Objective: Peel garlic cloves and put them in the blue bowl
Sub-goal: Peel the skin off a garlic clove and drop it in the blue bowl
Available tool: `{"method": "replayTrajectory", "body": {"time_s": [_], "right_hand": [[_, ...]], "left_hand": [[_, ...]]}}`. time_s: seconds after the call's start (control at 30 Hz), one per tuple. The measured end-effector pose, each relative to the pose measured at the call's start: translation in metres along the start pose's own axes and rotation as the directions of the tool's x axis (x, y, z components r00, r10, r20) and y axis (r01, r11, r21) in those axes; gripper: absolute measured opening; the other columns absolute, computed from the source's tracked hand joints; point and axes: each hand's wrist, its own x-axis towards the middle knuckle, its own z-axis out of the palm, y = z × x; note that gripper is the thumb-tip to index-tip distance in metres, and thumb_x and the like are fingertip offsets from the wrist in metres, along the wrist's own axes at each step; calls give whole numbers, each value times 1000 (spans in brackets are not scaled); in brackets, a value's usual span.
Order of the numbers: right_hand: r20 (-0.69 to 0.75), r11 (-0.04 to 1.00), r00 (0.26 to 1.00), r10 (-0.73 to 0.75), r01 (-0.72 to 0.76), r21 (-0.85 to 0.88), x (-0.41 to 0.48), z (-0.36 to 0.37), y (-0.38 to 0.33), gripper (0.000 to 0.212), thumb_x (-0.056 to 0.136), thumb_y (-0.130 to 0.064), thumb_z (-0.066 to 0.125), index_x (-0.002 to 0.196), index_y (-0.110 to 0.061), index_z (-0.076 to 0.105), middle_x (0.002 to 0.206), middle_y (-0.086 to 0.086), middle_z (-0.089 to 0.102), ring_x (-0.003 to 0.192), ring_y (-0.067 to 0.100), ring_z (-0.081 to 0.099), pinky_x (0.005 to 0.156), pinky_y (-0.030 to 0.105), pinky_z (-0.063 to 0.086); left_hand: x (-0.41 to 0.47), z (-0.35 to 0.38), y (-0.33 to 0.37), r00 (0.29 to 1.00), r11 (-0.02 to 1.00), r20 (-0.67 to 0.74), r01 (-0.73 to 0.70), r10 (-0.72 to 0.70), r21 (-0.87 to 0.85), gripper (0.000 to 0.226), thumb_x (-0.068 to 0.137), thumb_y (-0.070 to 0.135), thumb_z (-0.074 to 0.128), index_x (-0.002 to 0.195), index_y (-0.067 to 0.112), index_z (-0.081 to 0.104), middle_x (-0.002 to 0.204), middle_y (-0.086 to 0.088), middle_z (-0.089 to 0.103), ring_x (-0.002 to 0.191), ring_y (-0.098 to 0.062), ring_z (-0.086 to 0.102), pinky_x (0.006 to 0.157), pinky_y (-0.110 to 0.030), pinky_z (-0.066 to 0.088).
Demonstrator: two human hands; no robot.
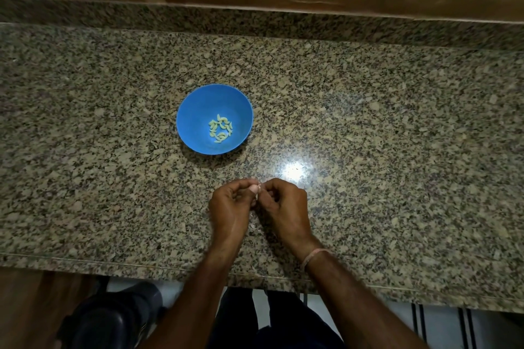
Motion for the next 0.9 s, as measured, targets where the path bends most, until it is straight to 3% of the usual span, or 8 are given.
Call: {"method": "replayTrajectory", "body": {"time_s": [0.13,0.23,0.3,0.4,0.57,0.7,0.8,0.9], "right_hand": [[6,999,999,38,-38,-10,5,-5,2,13,95,-23,71,83,-19,74,71,-5,74,67,12,72,62,41,60],[26,998,999,48,-46,-43,5,-12,10,11,92,-17,71,82,-19,73,72,-5,73,68,13,71,66,41,60],[36,995,999,40,-36,-91,2,-18,18,12,91,-13,72,82,-21,74,73,-8,74,69,9,71,68,40,61],[47,987,999,14,-6,-159,-5,-26,23,13,90,-9,73,82,-20,75,74,-11,74,71,5,71,70,36,60],[108,955,994,-3,35,-295,-19,-34,26,13,92,-13,74,81,-18,72,77,-9,73,74,3,67,71,33,57],[122,898,991,-54,101,-428,-31,-28,27,22,97,-16,68,76,-18,64,74,-6,65,68,8,59,62,33,47],[125,864,986,-107,154,-480,-38,-21,23,22,96,-15,65,76,-20,58,73,-6,56,65,13,51,58,32,34],[96,854,988,-120,152,-498,-46,-15,21,19,93,-12,65,76,-18,57,73,-4,54,65,17,51,57,37,39]], "left_hand": [[1,1,-5,999,1000,-35,14,-14,-6,13,94,9,73,102,18,80,94,2,80,84,-11,76,73,-28,63],[5,-2,-1,993,981,-82,-70,86,183,6,93,18,76,98,20,80,86,9,77,76,-2,72,70,-22,60],[12,-6,4,965,890,-44,-221,259,398,4,94,21,75,94,19,78,78,12,72,70,2,66,64,-12,51],[27,-9,6,917,738,84,-367,391,566,13,93,27,76,84,17,73,75,8,67,69,-6,61,58,-20,43],[22,-14,0,943,832,-5,-291,332,472,11,98,26,71,99,15,72,87,5,70,78,-3,63,62,-11,39],[-2,-27,-27,947,849,-99,-226,307,477,12,99,23,66,109,19,61,96,4,65,83,-16,63,66,-34,53],[-24,-30,-42,957,830,-37,-230,287,508,16,97,24,69,108,27,58,95,10,63,79,-11,62,61,-32,50],[-34,-33,-45,950,775,101,-299,294,557,23,93,31,75,110,34,59,101,14,57,81,-6,59,61,-28,43]]}}
